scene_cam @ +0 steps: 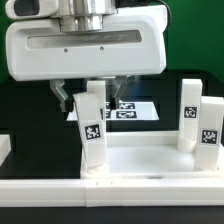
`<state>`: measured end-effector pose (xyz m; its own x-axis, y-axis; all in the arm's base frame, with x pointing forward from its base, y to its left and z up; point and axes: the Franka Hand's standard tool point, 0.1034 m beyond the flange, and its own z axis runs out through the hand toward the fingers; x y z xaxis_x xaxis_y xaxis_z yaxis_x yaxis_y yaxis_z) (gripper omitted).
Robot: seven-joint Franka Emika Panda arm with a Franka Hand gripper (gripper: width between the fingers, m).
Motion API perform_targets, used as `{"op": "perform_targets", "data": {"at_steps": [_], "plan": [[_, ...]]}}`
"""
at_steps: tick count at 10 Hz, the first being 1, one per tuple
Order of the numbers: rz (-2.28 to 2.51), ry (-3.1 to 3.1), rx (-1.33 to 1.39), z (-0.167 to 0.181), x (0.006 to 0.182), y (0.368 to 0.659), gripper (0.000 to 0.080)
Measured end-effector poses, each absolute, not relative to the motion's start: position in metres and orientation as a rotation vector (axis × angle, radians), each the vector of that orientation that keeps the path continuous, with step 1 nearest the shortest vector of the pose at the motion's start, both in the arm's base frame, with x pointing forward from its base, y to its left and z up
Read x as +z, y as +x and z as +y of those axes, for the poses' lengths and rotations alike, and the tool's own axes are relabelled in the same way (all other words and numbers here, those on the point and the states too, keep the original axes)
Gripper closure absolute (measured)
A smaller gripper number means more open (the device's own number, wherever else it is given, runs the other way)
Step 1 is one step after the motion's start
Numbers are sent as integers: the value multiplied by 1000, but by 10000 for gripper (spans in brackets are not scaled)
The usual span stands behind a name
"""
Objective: Assemble desk
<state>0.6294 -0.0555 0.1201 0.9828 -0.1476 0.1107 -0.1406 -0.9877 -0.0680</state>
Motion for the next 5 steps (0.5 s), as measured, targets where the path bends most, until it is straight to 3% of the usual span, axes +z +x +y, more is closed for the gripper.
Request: {"op": "perform_targets", "data": {"at_steps": [1,5], "plan": [[326,-3056,-175,-55,120,629,516],[814,-2951,-162,-55,119,630,515]]}}
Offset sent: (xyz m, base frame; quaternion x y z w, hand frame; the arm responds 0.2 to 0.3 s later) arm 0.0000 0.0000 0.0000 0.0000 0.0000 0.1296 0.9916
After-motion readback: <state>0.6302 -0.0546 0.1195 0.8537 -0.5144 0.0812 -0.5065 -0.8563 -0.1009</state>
